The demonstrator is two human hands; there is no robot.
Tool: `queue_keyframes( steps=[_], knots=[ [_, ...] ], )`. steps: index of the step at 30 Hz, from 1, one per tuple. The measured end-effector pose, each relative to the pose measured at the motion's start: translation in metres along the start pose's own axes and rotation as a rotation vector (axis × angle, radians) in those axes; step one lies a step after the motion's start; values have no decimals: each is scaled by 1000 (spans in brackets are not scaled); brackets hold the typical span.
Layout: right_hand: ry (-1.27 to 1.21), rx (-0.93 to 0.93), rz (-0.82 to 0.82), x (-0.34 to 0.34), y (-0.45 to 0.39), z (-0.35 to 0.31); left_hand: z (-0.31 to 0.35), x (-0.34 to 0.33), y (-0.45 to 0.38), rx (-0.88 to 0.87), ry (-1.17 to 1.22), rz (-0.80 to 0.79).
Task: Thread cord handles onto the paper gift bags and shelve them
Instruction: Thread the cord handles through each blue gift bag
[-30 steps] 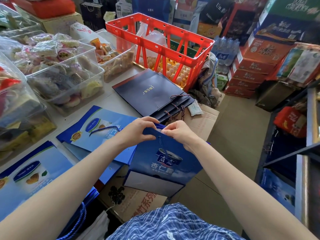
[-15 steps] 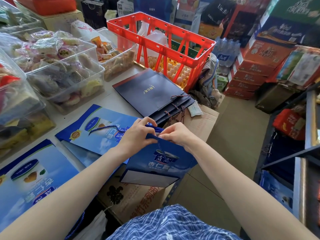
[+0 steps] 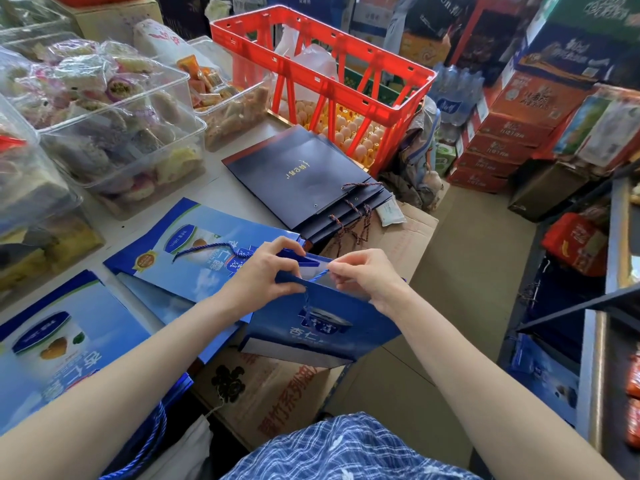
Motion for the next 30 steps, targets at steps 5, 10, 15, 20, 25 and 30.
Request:
queue_keyframes(
  steps=[5,10,15,20,25,30],
  knots=[
    [128,251,33,-9,4,-37,-6,6,-5,76,103,20],
    [-97,254,150,21,10,-34,24,-3,-23,-38,127,-33],
    [-349,70,214,50,10,-5,47,-4,-24,-263,-151,28],
    [-202,110,138,42,10,-9,40,14,-30,-206,-328,240],
    [-176,200,157,32,9,-16,37,29,-30,153,-124,288],
    [-204,206,94,14,7,-21,-5,0,-21,610,169,-97]
  ],
)
Point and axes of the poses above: each hand's wrist, its own y-axis away from the middle knuckle, its own x-axis out of the back of the hand, z = x × y, the point moved 10 cm from there along -y, towards the middle knuckle, and after that the axes turned 8 degrees about -y, right-handed, at the moved point
